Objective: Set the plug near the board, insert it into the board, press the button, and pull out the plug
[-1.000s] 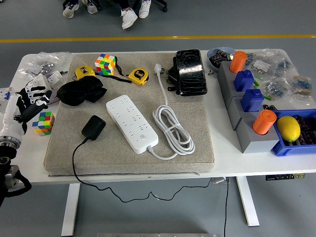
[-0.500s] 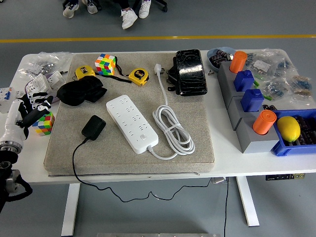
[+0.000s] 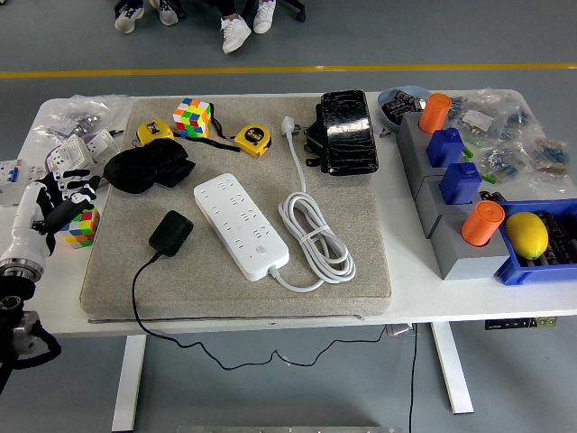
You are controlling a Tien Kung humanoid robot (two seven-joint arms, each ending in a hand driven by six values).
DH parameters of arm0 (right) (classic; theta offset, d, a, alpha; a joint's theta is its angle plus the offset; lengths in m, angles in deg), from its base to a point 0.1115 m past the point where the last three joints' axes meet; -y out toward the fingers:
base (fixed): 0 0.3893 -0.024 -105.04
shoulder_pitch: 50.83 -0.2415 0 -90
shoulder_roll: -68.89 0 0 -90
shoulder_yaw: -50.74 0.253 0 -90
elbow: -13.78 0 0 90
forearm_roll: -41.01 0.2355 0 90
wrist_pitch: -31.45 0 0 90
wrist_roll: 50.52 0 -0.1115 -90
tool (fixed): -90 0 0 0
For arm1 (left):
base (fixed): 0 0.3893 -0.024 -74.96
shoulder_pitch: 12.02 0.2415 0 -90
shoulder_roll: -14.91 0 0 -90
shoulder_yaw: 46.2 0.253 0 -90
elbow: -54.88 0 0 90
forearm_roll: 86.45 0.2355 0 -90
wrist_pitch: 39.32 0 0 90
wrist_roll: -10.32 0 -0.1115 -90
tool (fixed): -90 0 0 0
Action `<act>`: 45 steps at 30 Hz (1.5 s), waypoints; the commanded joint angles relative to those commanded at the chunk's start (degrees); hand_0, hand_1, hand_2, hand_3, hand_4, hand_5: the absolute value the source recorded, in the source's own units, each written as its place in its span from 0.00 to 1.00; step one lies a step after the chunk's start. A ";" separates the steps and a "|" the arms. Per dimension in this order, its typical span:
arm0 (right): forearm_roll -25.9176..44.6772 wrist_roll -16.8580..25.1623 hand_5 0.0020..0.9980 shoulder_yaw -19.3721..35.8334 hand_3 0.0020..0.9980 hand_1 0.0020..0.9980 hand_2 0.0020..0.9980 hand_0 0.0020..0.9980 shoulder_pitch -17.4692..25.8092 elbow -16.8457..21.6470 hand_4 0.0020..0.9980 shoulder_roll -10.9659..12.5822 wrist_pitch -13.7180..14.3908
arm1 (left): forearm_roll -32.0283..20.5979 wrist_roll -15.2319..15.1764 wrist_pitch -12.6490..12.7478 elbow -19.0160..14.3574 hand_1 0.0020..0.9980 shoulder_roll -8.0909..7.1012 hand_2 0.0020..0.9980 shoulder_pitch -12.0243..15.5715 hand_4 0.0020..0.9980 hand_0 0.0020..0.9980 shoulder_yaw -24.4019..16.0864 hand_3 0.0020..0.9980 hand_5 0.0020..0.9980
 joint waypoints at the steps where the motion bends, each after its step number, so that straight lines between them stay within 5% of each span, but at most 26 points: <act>1: -0.14 -0.02 0.40 0.30 0.51 0.61 0.56 0.55 0.06 0.06 0.86 0.04 -0.01 | 0.00 0.03 -0.01 -0.09 0.45 -0.03 0.53 -0.02 0.80 0.37 -0.05 0.56 0.33; 45: 2.71 -0.61 0.40 -0.29 0.51 0.62 0.56 0.55 -0.13 -0.56 0.87 1.90 -0.17 | -0.12 1.13 -0.34 -1.75 0.45 0.85 0.52 -0.60 0.79 0.37 -1.52 0.56 0.32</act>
